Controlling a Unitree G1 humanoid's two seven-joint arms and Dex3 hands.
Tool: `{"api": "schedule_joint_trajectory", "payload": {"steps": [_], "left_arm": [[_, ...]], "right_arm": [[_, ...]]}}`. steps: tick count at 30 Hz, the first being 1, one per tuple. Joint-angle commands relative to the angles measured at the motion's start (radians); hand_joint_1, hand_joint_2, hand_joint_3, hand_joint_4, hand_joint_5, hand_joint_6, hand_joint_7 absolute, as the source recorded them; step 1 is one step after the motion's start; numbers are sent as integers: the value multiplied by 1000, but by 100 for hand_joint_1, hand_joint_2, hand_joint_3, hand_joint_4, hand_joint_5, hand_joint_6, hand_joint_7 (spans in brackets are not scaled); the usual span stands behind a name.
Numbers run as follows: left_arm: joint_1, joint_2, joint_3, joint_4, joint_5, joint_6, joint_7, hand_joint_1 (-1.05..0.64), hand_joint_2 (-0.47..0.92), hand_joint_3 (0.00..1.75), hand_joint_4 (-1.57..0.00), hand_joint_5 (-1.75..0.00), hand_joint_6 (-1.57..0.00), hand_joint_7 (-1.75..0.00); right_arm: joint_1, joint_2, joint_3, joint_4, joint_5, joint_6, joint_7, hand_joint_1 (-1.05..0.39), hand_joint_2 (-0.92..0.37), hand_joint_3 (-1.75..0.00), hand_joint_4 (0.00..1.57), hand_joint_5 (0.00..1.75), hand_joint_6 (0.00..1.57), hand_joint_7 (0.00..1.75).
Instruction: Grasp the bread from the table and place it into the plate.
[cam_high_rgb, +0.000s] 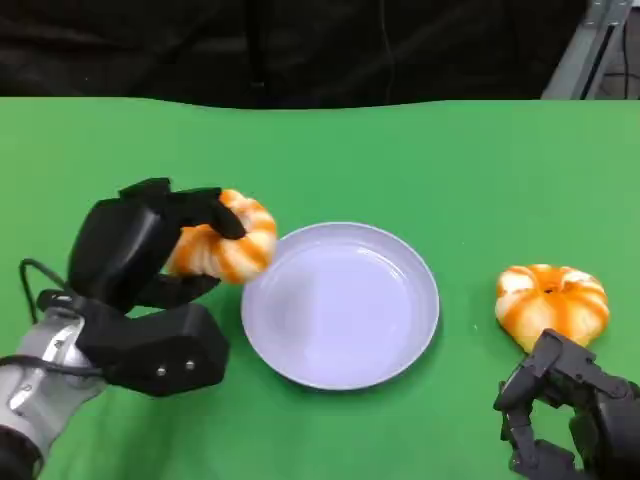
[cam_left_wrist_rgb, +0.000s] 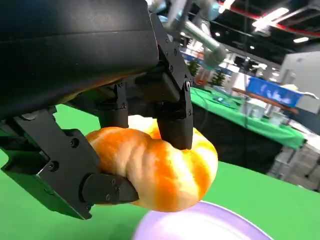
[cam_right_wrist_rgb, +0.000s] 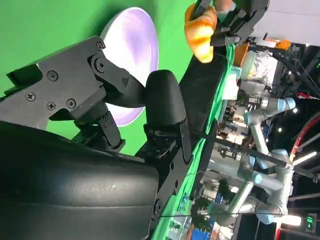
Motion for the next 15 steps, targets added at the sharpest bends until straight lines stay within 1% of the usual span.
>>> {"api": "schedule_joint_trajectory", "payload": {"steps": [1, 3, 4, 5, 7, 15], "left_arm": [[6, -18, -3, -37, -8, 0, -41, 4, 54, 103, -82, -161, -100, -108], [5, -26, -2, -39, -9, -4, -48, 4, 53, 105, -81, -164, -99, -111], [-3, -38, -10, -37, -5, -8, -55, 4, 52, 105, -81, -162, -99, -112], [-9, -47, -16, -35, -2, -12, -60, 5, 50, 107, -85, -156, -100, -110], [-14, -57, -21, -33, 2, -16, -67, 5, 48, 109, -88, -151, -101, -108], [-14, -59, -18, -33, 4, -17, -70, 5, 47, 111, -89, -149, -102, -106]], "right_arm": [[8, -3, -4, -9, 1, 0, -8, -10, -58, -109, 82, 175, 71, 163], [9, -2, -4, -10, 0, 0, -9, -9, -58, -109, 82, 175, 71, 163], [6, -3, -5, -5, -2, -6, -10, -9, -58, -109, 82, 175, 71, 163], [4, -3, -5, -1, -4, -10, -11, -10, -58, -109, 81, 175, 71, 163], [1, -4, -6, 3, -6, -14, -12, -10, -58, -109, 81, 175, 71, 163], [1, -4, -5, 4, -6, -14, -13, -10, -58, -109, 81, 175, 71, 162]]}}
